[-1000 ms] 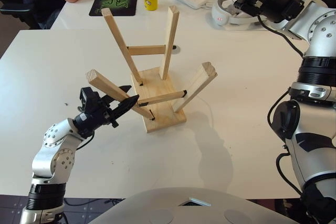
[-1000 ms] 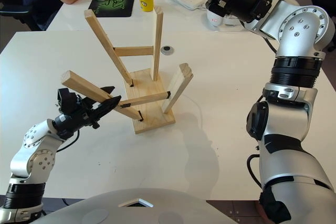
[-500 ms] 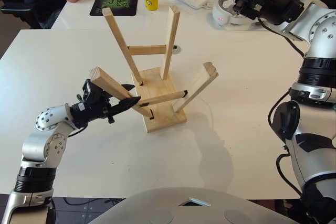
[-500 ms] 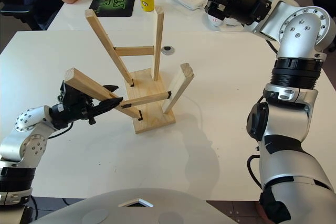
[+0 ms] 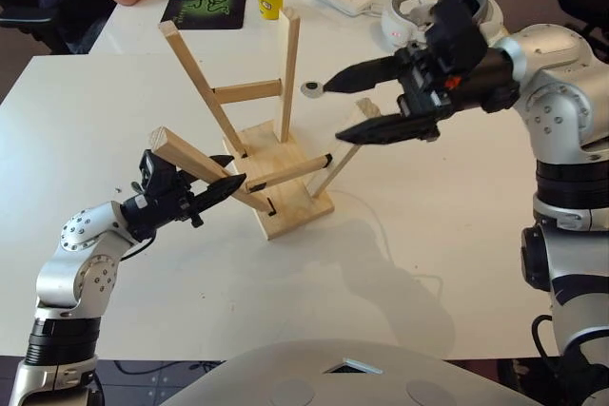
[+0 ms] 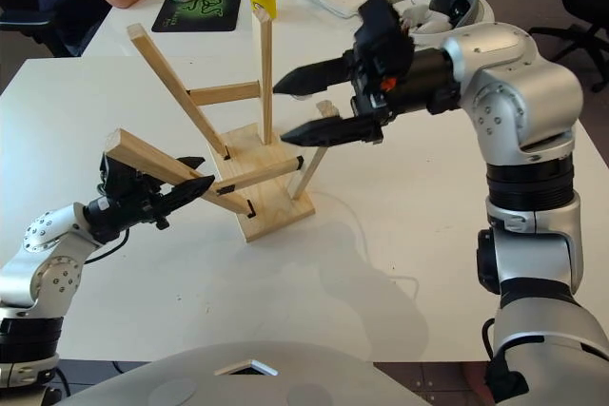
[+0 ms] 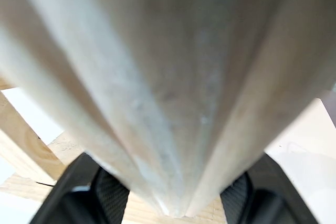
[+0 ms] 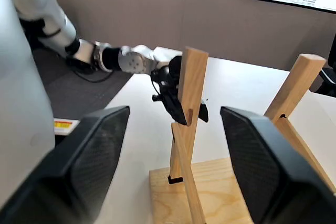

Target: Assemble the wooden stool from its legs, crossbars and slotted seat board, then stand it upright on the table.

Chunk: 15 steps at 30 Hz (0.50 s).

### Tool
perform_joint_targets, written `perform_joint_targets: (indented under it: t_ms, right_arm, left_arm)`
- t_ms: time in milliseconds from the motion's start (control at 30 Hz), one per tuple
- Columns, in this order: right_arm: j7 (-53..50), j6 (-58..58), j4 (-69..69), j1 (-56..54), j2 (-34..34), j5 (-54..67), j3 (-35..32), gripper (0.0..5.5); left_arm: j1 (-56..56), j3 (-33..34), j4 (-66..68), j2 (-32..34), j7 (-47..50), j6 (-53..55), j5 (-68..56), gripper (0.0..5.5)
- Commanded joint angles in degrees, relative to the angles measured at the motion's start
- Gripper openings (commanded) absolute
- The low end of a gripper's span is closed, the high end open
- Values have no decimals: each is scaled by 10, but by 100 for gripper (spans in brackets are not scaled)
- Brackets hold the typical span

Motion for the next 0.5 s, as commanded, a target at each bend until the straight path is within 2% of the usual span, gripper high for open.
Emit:
perform_joint_targets:
  t_ms: [33,133,233,500]
  right_arm:
    - [-4,-119,36,-47,39,-110,74,320]
    - [-9,-139,34,-58,50,-146,99,320]
    - [37,-171,31,-54,22,-171,121,320]
    - [53,-202,105,-60,14,-202,129,320]
  left_arm:
    - [36,-20,-10,-7,21,25,27,203]
    - [39,-22,-20,-6,26,28,26,203]
    - [40,-17,-20,-5,31,27,23,203]
    - [52,-20,-30,-8,36,20,27,203]
